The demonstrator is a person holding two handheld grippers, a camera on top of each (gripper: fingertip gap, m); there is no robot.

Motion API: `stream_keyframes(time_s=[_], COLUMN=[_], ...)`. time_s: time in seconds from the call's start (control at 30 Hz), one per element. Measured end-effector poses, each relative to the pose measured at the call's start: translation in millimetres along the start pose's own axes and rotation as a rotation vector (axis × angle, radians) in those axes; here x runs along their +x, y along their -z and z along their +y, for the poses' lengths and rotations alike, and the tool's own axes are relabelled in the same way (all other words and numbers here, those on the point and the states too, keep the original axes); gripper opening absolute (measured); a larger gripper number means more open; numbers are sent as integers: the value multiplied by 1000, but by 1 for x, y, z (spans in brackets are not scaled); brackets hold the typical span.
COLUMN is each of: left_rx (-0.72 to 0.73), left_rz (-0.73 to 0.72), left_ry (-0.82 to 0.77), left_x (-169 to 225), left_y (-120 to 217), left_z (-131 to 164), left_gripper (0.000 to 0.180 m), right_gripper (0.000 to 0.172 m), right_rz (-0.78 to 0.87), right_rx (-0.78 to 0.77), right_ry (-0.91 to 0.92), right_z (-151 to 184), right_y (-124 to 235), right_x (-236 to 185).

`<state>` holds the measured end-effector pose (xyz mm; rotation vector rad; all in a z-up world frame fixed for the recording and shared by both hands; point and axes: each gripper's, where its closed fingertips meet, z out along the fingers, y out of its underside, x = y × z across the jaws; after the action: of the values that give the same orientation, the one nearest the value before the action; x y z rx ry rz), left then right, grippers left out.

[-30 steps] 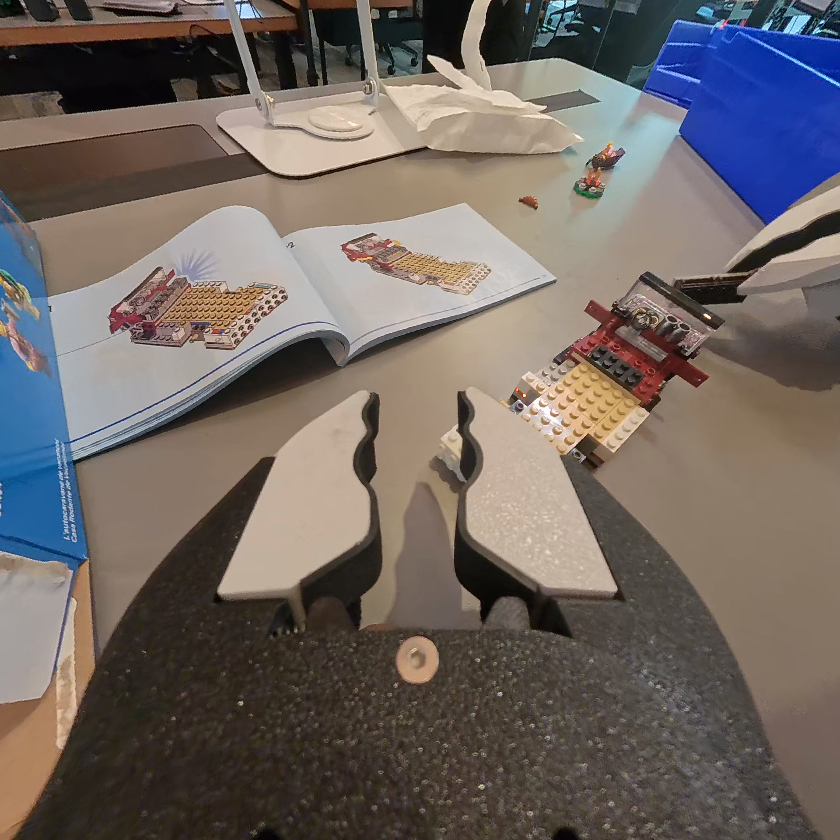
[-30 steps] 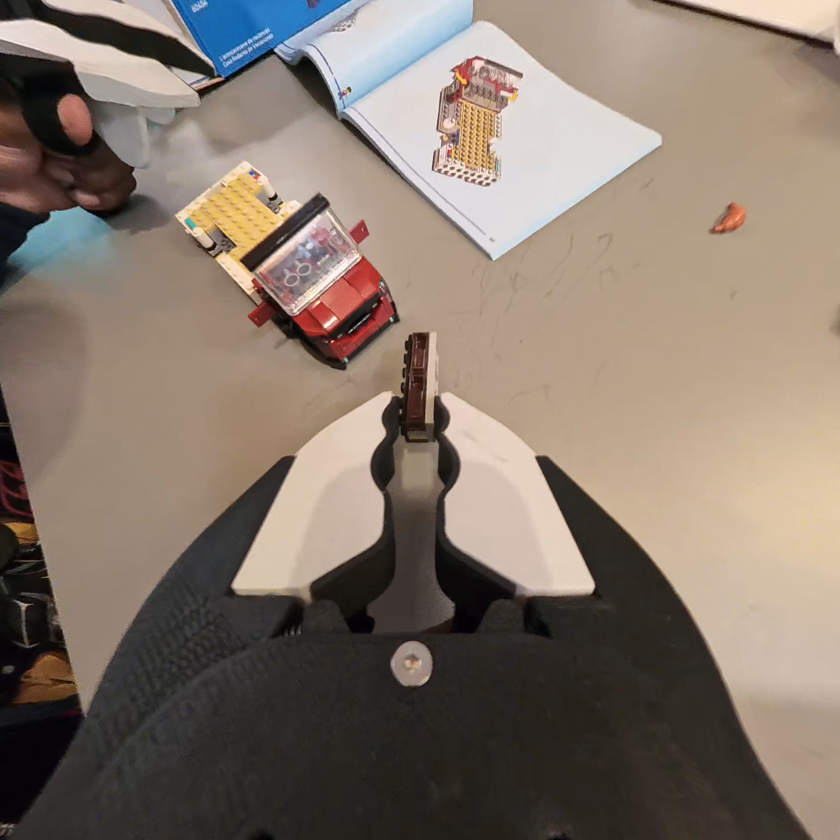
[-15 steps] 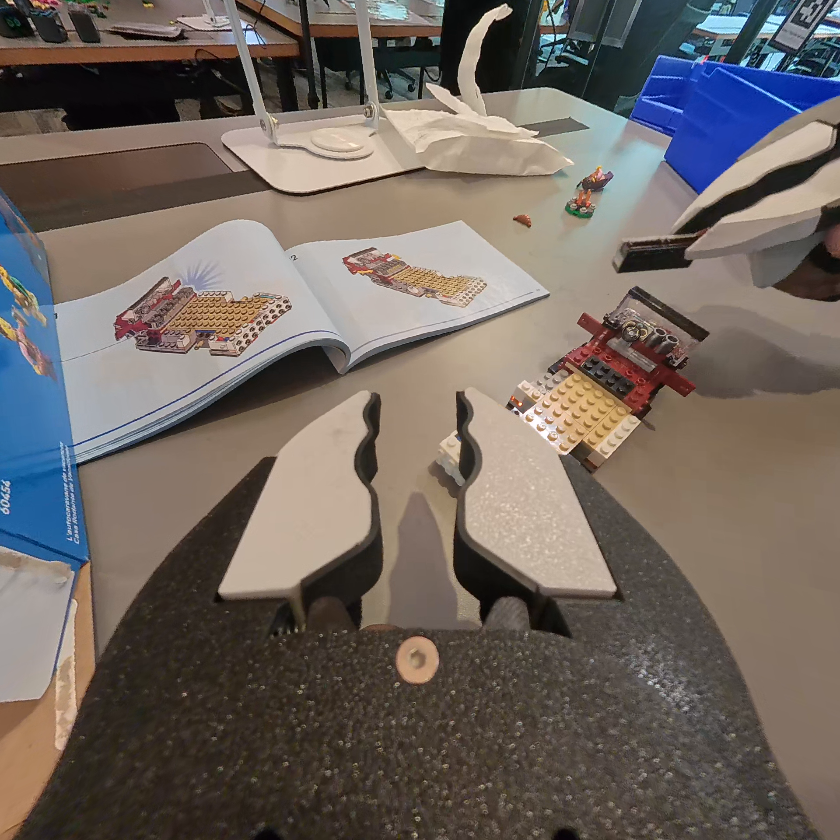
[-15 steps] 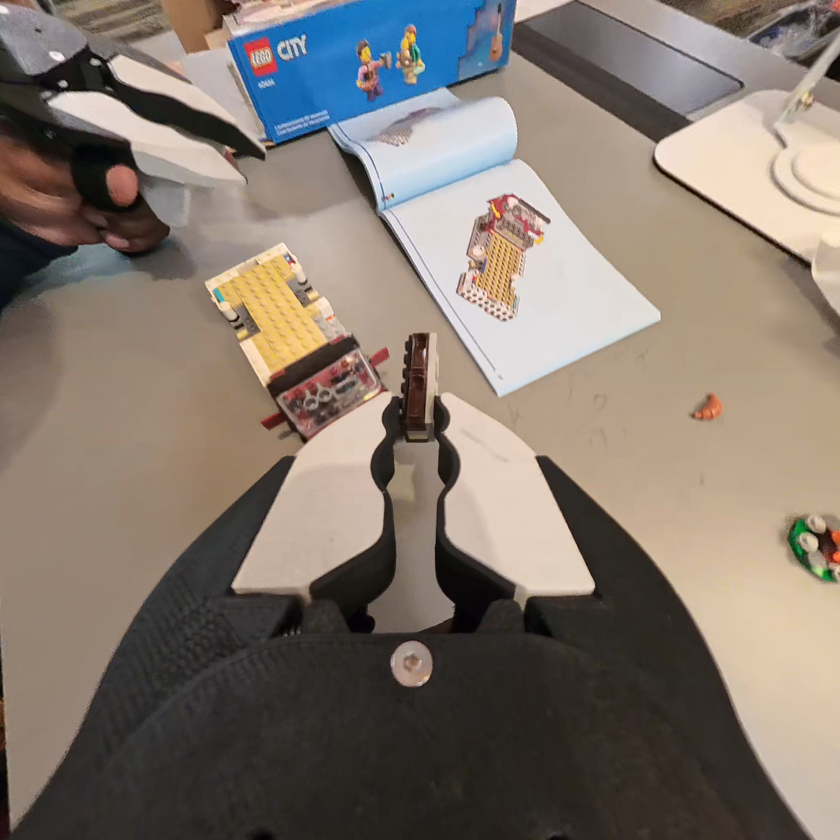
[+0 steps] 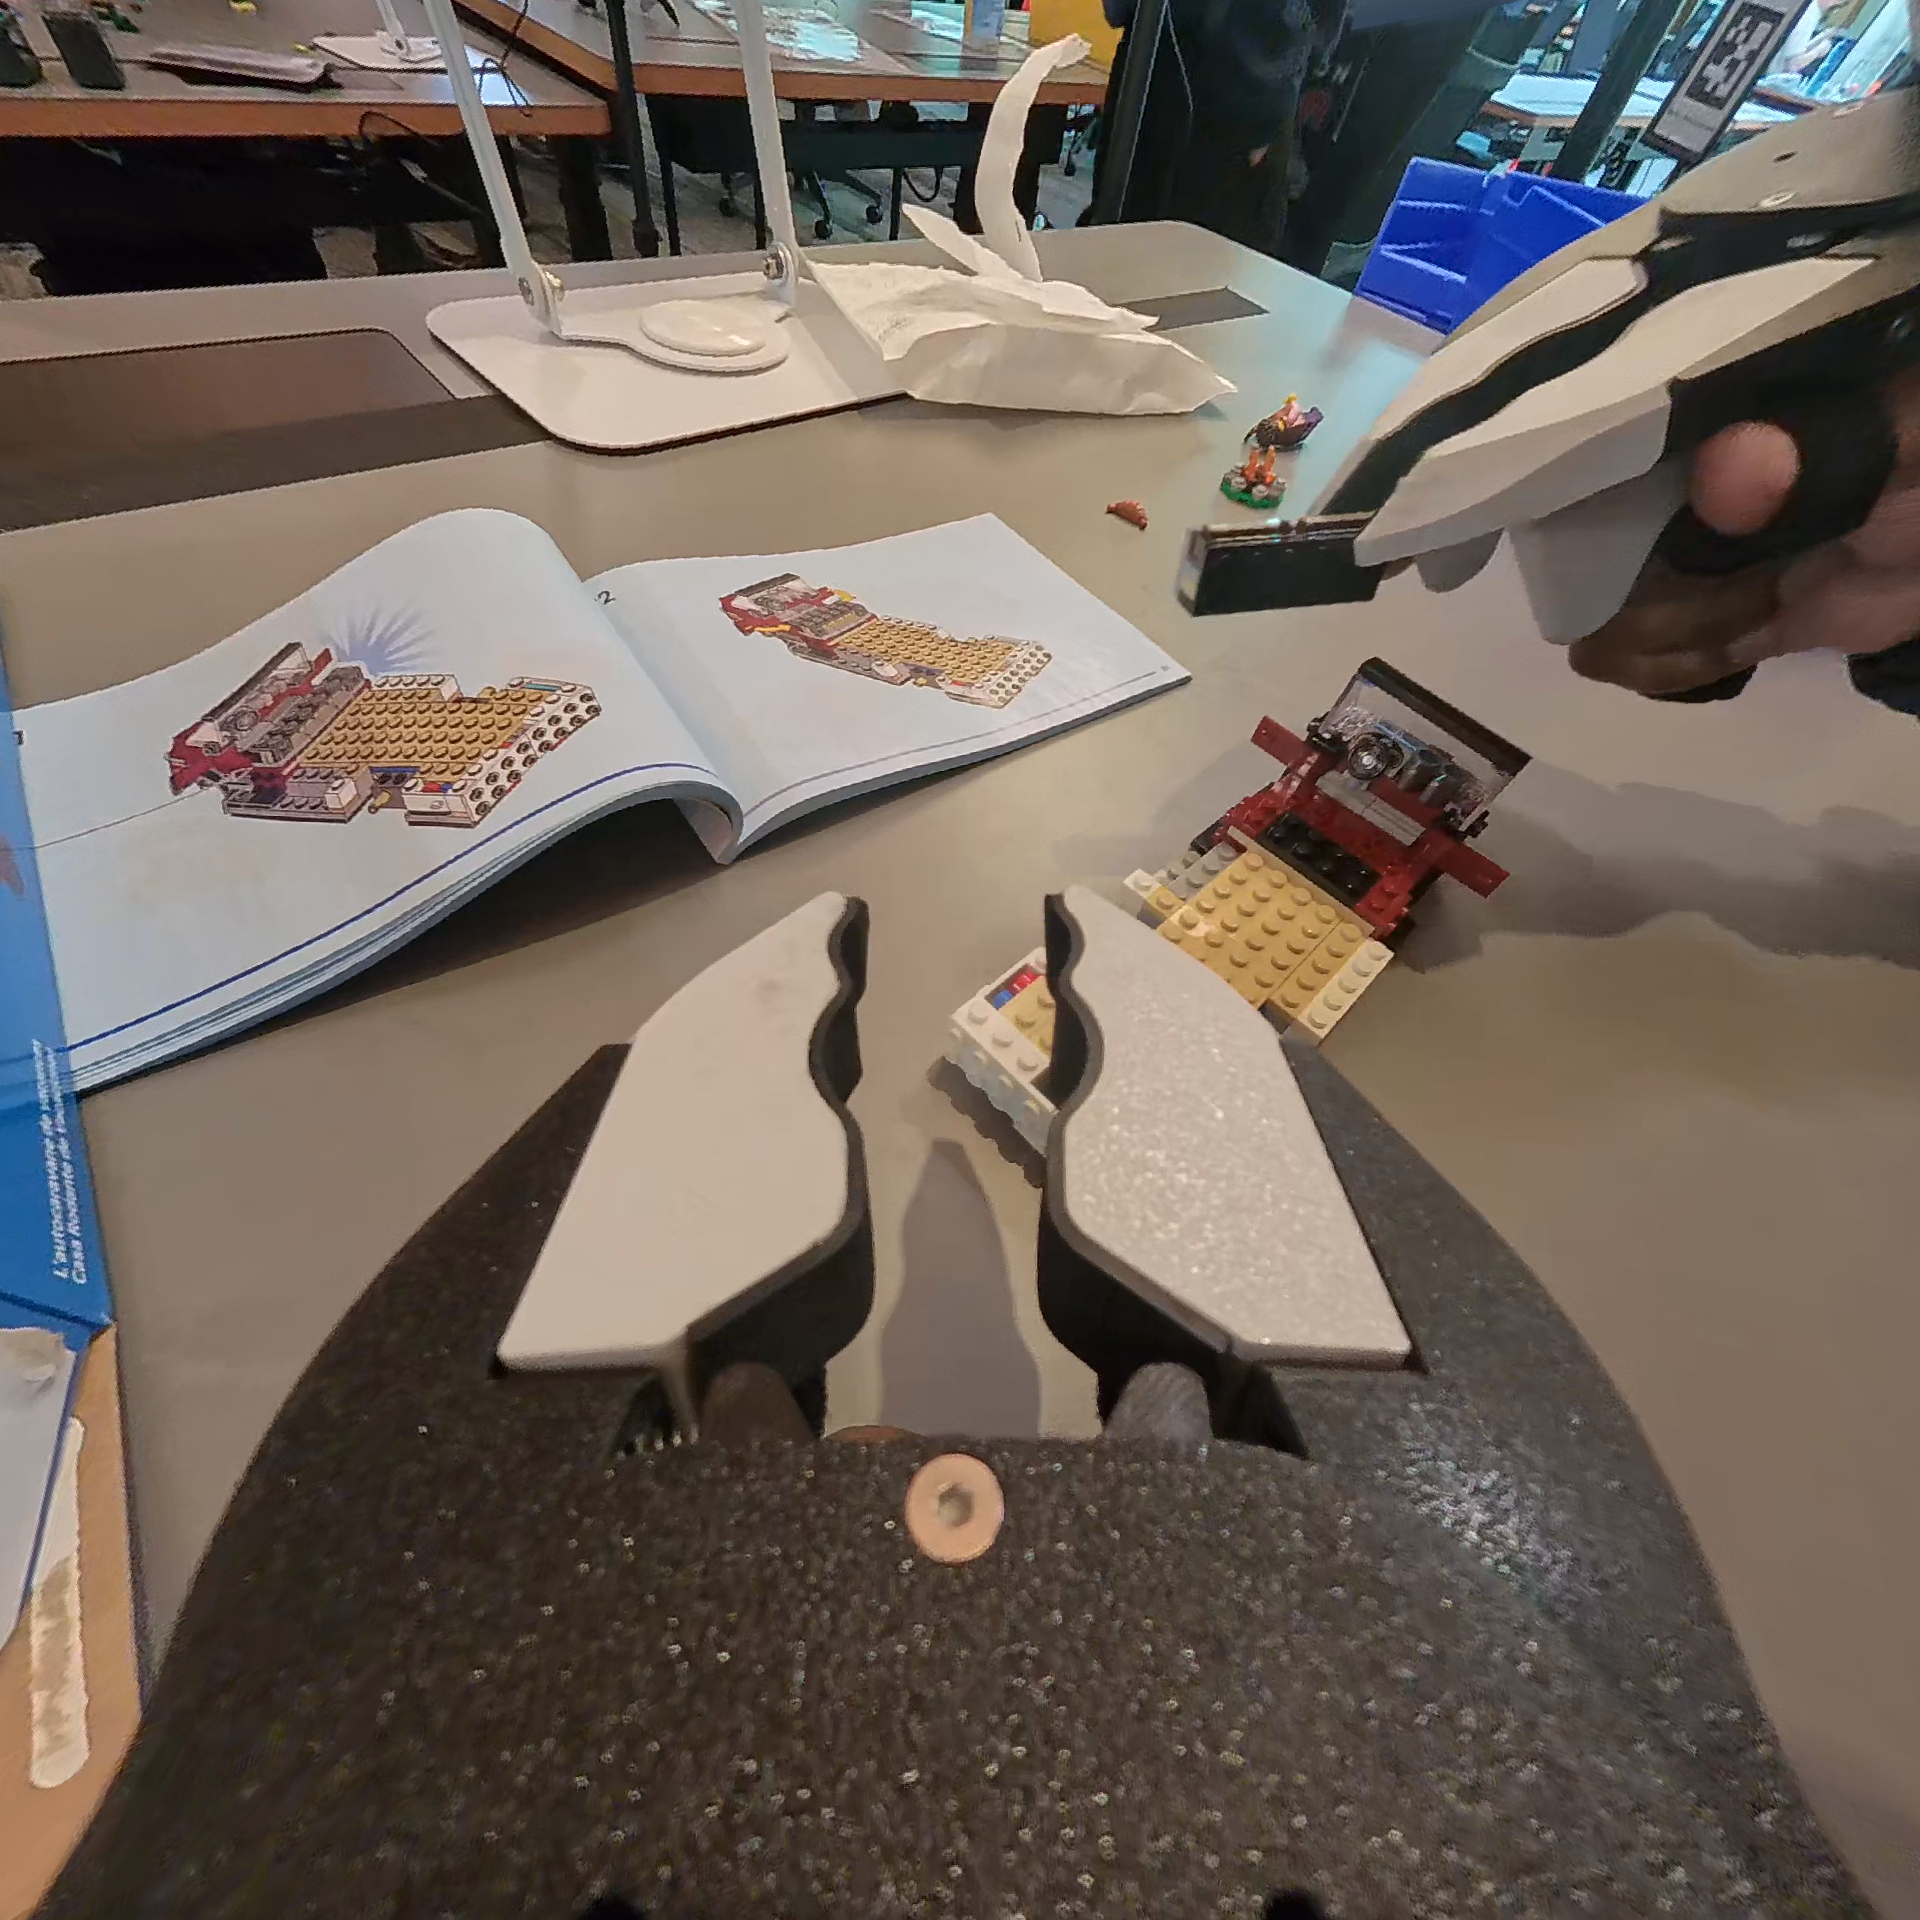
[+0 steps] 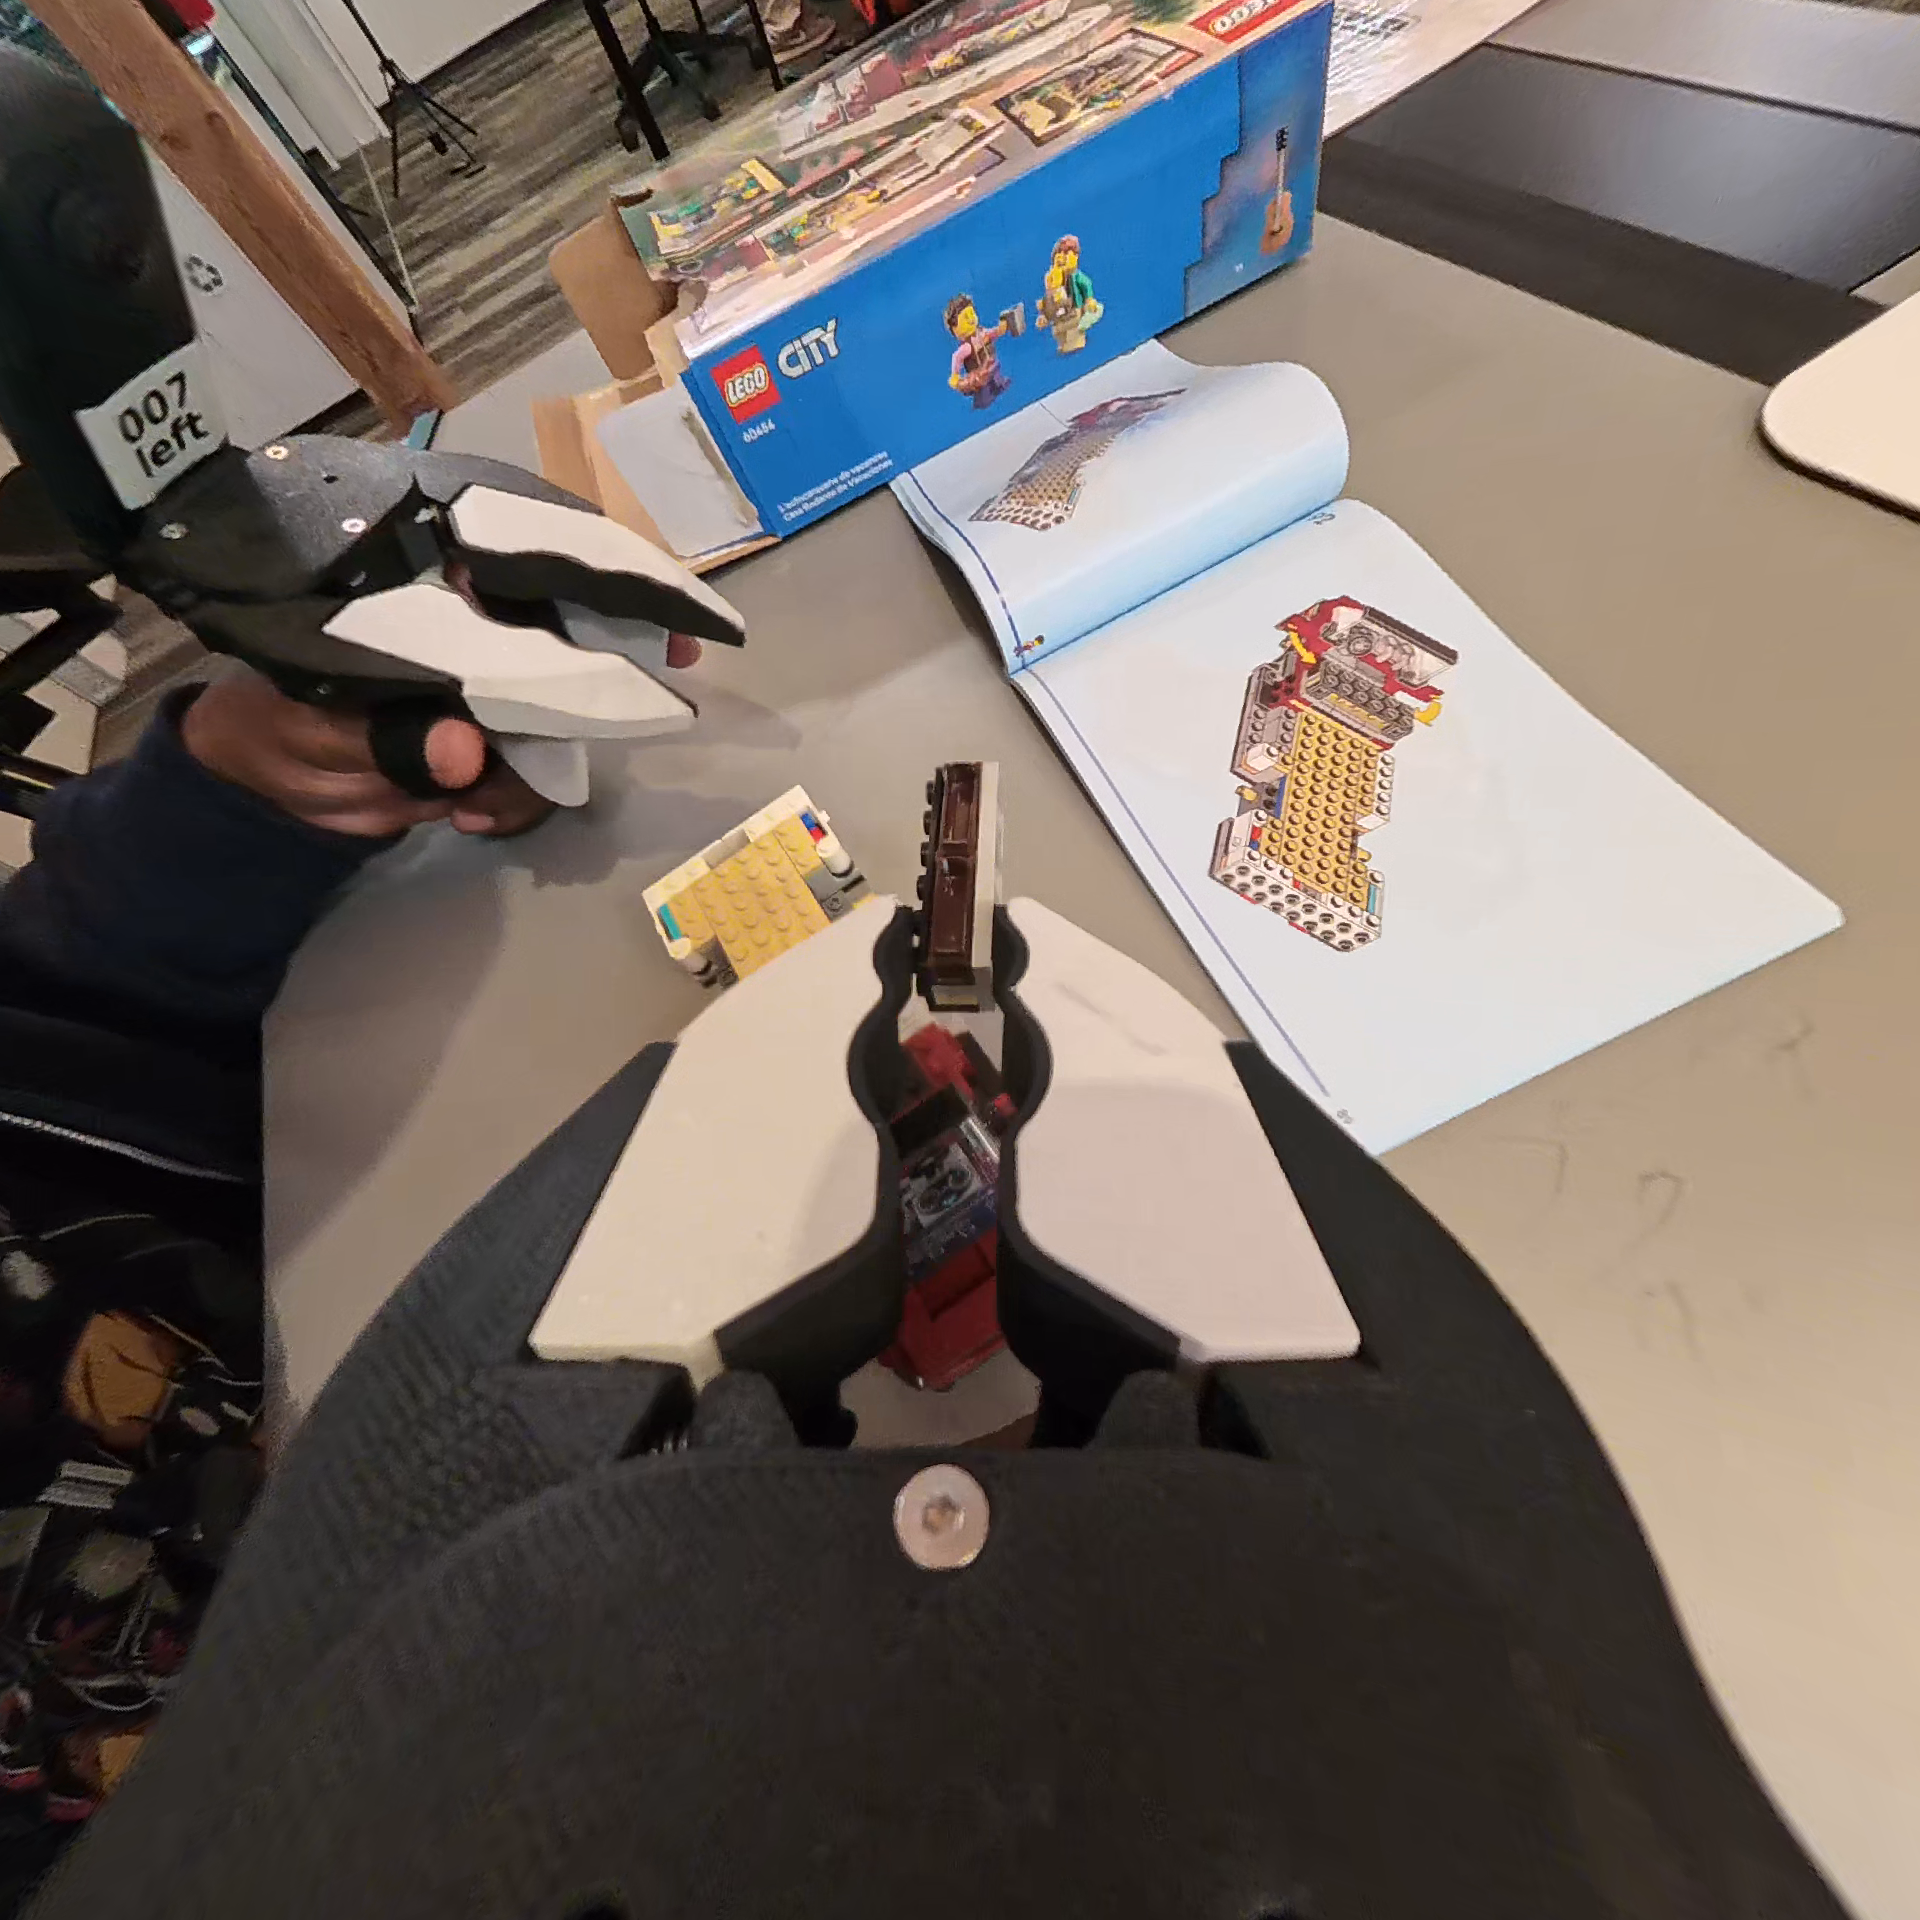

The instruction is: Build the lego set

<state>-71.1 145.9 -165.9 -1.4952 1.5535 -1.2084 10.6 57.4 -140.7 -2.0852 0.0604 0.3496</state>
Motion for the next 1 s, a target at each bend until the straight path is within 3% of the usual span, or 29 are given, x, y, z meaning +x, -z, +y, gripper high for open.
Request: stream_keyframes(time_s=[0.33,0.53,0.77,1.0], left_rx=[27,63,41,35], left_rz=[23,57,427,652], left_ry=[4,-91,84,251], left_x=[3,7,40,76], left_y=[1,-6,-16,-23], left_z=[-4,-21,-55,-61], left_gripper=[36,38,40,40], right_gripper=[14,14,14,14], right_rz=[5,-54,-207,-276], right_rx=[-25,-62,-25,21], right_ry=[-40,-48,-110,-190], right_z=[2,-10,-33,-30], right_y=[-7,-4,1,9], right_x=[1,-14,-41,-52])
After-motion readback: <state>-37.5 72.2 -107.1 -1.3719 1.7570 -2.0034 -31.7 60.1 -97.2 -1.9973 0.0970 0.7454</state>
